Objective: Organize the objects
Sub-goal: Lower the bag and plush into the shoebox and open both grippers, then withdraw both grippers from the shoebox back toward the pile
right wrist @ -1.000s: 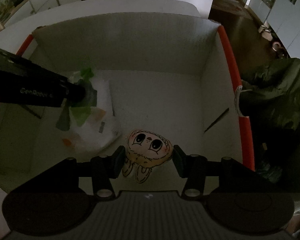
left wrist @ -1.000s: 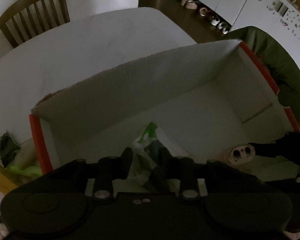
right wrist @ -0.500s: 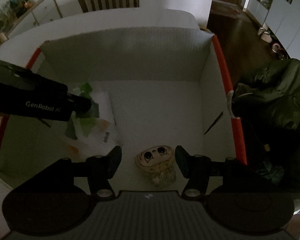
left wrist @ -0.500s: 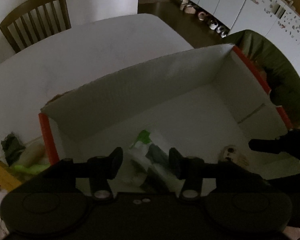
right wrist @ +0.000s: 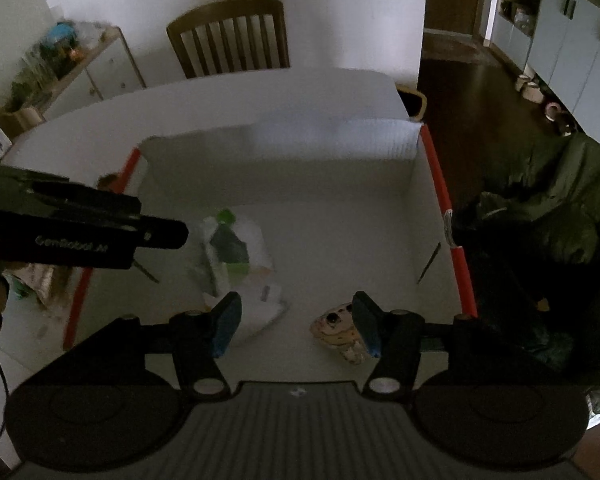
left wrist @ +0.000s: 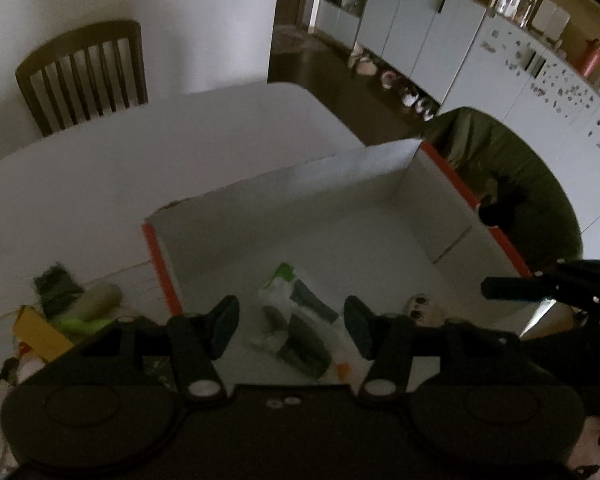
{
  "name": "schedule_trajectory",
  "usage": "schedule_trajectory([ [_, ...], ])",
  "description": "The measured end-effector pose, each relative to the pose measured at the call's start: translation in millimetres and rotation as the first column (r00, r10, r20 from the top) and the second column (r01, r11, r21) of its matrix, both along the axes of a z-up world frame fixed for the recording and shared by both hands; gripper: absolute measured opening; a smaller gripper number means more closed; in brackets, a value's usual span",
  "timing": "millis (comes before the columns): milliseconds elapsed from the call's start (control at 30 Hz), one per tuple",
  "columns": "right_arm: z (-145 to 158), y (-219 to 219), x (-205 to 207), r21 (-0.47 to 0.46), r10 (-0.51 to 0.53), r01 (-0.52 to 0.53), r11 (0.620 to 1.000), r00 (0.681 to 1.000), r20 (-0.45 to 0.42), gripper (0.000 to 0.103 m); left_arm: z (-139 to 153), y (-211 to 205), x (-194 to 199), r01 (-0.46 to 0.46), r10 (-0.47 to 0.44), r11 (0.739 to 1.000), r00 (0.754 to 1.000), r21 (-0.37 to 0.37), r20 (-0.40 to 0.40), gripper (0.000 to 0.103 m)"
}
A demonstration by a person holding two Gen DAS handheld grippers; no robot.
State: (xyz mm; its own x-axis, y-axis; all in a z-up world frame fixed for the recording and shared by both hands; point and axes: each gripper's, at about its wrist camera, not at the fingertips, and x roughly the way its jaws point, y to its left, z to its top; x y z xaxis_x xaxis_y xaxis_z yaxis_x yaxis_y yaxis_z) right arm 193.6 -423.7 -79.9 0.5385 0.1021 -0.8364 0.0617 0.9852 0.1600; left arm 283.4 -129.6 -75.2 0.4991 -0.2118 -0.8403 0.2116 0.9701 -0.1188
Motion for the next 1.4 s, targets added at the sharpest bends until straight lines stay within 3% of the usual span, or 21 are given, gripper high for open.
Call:
schedule_trajectory([
  [100, 12.3, 1.6, -9.4, 0.010, -0.014, 0.014, 1.000, 0.999, 0.035, 0.067, 12.0, 6.0, -12.8, 0.007, -0.007, 1.000, 0.999, -0.014, 0.036, 0.057],
  [733, 63.4, 59.9, -51.5, 0.076, -0.042, 0.028, 0.997, 0.982, 0.184, 0.073, 57.6, 76.8, -86.1, -0.009, 0.021, 0.997, 0.988, -0.080, 0.154, 0.065],
  [1133, 75.2, 126.0, -59.4, 0.108, -0.010, -0.017, 0.994, 0.970, 0.243, 0.083, 51.7, 145.3, -128.3, -0.079, 0.093, 0.992, 0.983, -0.095, 0.160, 0.088],
  [1300, 75.4, 156.8, -63.9, 0.118, 0.007, -0.041, 0.992, 0.961, 0.276, 0.086, 48.3, 174.2, -147.0, -0.136, 0.146, 0.989, 0.970, -0.060, 0.195, 0.101],
  [1400, 72.7, 172.9, -63.3, 0.131, 0.021, -0.061, 0.990, 0.958, 0.286, 0.086, 45.2, 193.4, -155.1, -0.170, 0.181, 0.983, 0.961, -0.069, 0.211, 0.102],
])
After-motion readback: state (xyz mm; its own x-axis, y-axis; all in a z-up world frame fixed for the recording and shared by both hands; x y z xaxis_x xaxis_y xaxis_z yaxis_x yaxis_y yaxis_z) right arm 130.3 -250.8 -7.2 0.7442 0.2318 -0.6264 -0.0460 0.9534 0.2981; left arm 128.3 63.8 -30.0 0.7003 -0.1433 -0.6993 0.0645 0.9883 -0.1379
